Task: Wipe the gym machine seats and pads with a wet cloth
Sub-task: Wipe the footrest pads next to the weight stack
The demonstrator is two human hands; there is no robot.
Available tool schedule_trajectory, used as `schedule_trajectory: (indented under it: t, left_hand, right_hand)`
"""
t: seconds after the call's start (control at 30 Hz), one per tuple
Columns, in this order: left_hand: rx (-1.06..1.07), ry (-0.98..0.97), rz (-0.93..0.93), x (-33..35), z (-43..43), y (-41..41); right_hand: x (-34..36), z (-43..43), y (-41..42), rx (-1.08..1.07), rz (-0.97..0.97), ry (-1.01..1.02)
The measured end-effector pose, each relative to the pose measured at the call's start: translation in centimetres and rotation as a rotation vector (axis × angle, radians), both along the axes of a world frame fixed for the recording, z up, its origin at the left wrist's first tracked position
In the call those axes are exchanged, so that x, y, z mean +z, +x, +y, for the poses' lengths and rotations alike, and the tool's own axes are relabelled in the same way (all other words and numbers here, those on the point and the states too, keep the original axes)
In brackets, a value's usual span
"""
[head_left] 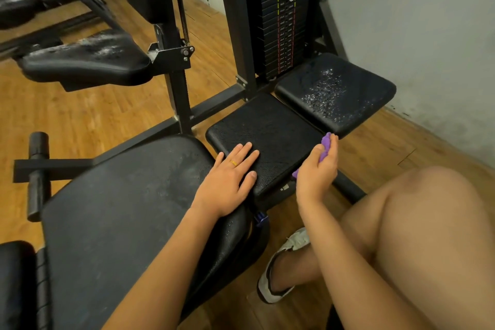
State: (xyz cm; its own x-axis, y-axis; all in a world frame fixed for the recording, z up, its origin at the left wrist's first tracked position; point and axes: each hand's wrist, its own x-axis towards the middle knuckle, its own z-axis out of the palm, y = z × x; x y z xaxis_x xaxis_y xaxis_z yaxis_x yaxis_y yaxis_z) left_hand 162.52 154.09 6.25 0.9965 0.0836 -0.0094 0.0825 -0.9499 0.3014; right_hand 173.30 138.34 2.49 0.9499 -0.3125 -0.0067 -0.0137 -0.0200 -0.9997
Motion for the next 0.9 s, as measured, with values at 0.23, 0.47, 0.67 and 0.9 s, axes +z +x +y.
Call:
schedule_trajectory:
  t: [0.23,0.47,0.67,0.9]
  left_hand:
    - [0.011,0.010,0.007,-0.1,0.1,-0.2]
    - [0.008,0.010,0.001,-0.1,-0.2,0.0]
    - [0.009,-0.003,0.007,0.0,-0.1,-0.1]
    - [0.001,-0.012,-0.010,-0.3,0.1,-0.1]
  right_hand:
    - [0.6,3.3,-4.7,-0.009,0.059,0.023]
    - [-1.3,0.6,1.7,-0.089,0.049,0.058]
    - [-0.6,1.8,-2.8,-0.018,-0.014,-0.018]
    - [-0.7,-0.2,1.1,-0.021,0.071,0.063]
